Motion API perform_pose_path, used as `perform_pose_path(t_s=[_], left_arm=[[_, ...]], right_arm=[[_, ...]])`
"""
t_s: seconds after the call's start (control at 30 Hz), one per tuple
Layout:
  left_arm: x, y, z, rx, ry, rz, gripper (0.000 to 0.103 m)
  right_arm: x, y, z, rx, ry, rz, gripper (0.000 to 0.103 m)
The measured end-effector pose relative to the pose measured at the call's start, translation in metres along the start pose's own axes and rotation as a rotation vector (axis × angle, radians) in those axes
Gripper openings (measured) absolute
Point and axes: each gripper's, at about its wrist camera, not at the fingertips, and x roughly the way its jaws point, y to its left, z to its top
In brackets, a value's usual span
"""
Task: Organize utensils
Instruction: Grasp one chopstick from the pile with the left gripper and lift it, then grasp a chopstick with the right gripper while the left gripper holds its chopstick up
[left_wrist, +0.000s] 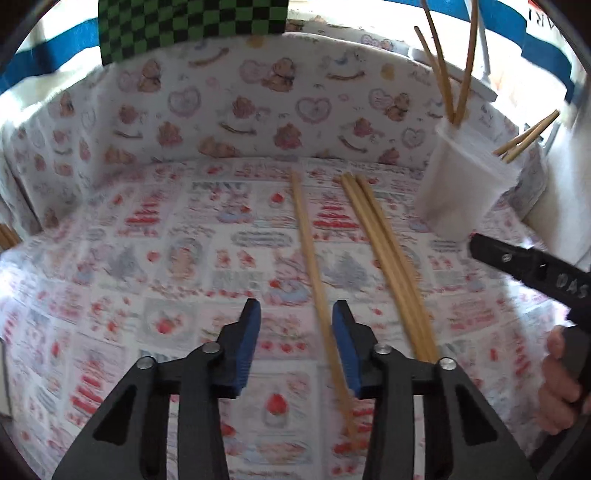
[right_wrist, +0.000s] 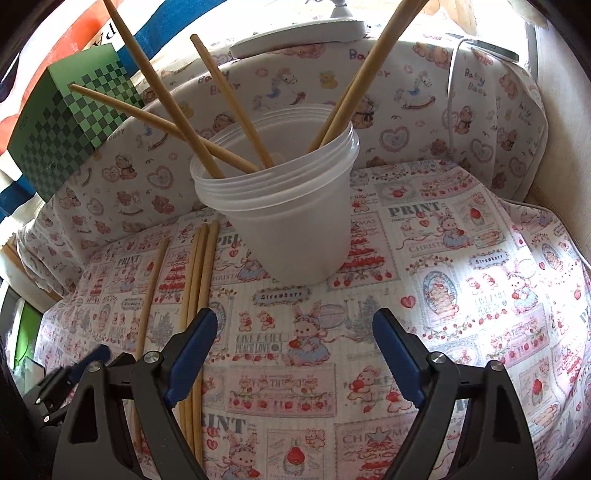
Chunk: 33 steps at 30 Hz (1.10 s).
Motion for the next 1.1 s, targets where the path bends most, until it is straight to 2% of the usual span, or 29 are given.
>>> perform_pose_path(t_s=[0.07, 0.13, 0.27, 0.37, 0.47, 0.53, 0.67, 0.83, 0.93, 1.03, 1.1], left_arm=[[0.000, -0.003, -0.002, 0.011, 0.013, -0.009, 0.038], [0.003, -0.007, -0.004, 0.005, 0.040, -0.022, 0.034], [0.003, -0.016, -0.007, 0.049, 0.028, 0.030, 0.028], [0.005, -0.021, -0.009, 0.066, 0.019, 0.072, 0.008], [0.004, -0.016, -0.005, 0.063, 0.021, 0.058, 0.005], [-0.006, -0.010, -0.001, 0.052, -0.038, 0.055, 0.005], [-0.040, 0.000, 0.004, 0.013, -0.166, -0.025, 0.005], [-0.080, 0.002, 0.003, 0.010, -0.374, -0.007, 0.005], [-0.090, 0.009, 0.006, -0.009, -0.412, 0.004, 0.005], [-0.091, 0.013, 0.009, -0.029, -0.411, 0.017, 0.005], [-0.092, 0.018, 0.011, -0.051, -0.408, 0.000, 0.005]], right_arm=[[-0.001, 0.001, 0.001, -0.009, 0.006, 0.008, 0.088], [-0.001, 0.003, 0.001, -0.022, 0.004, 0.000, 0.088], [-0.004, 0.006, -0.001, -0.029, -0.005, -0.018, 0.088], [-0.006, 0.009, -0.002, -0.040, -0.003, -0.005, 0.088], [-0.007, 0.015, -0.005, -0.071, -0.005, -0.020, 0.088], [-0.007, 0.021, -0.007, -0.099, 0.005, -0.031, 0.088], [-0.003, 0.034, -0.012, -0.155, 0.031, -0.026, 0.088], [-0.002, 0.046, -0.018, -0.218, 0.064, -0.016, 0.088], [0.001, 0.049, -0.022, -0.231, 0.080, -0.026, 0.088], [0.007, 0.052, -0.025, -0.242, 0.105, -0.036, 0.088], [0.010, 0.055, -0.027, -0.253, 0.115, -0.037, 0.087]])
